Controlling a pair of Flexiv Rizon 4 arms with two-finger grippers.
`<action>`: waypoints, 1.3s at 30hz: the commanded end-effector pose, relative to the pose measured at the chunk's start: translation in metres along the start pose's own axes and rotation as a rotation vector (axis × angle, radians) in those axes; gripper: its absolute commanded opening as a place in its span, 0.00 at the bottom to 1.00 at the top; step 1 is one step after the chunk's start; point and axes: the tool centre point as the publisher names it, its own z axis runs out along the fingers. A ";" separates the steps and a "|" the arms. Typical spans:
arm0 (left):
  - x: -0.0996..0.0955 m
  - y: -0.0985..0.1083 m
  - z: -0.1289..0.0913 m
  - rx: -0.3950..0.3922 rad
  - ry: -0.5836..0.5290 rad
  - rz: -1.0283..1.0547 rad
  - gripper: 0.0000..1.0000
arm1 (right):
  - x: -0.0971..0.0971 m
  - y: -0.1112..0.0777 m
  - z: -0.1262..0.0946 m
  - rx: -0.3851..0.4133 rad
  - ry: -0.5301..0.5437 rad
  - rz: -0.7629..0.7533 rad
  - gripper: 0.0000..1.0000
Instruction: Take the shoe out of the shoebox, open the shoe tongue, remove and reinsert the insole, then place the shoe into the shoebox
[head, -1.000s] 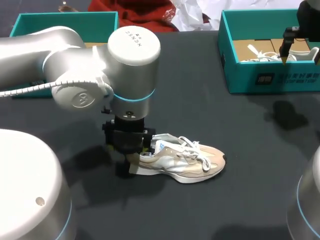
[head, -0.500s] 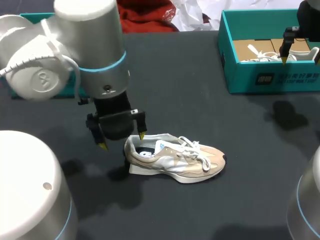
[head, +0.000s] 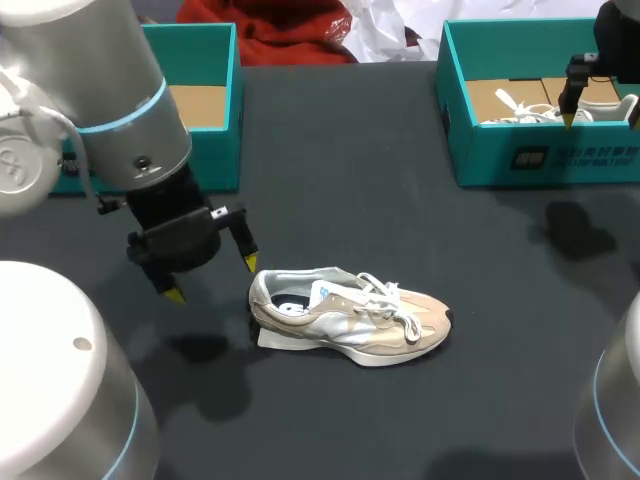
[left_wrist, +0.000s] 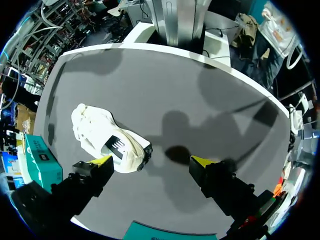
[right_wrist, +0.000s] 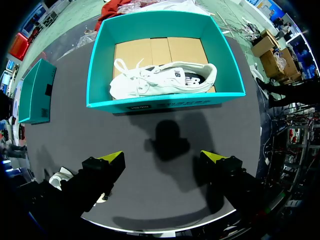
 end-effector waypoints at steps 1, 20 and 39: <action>0.011 0.009 -0.007 0.082 -0.197 -0.134 1.00 | 0.000 -0.001 0.000 -0.001 0.000 0.000 1.00; 0.013 0.034 0.002 0.342 -0.345 -0.471 1.00 | 0.000 -0.001 0.000 -0.001 0.000 0.000 1.00; 0.034 0.055 0.052 0.621 -0.534 -0.701 1.00 | 0.000 -0.001 0.000 -0.001 0.000 0.000 1.00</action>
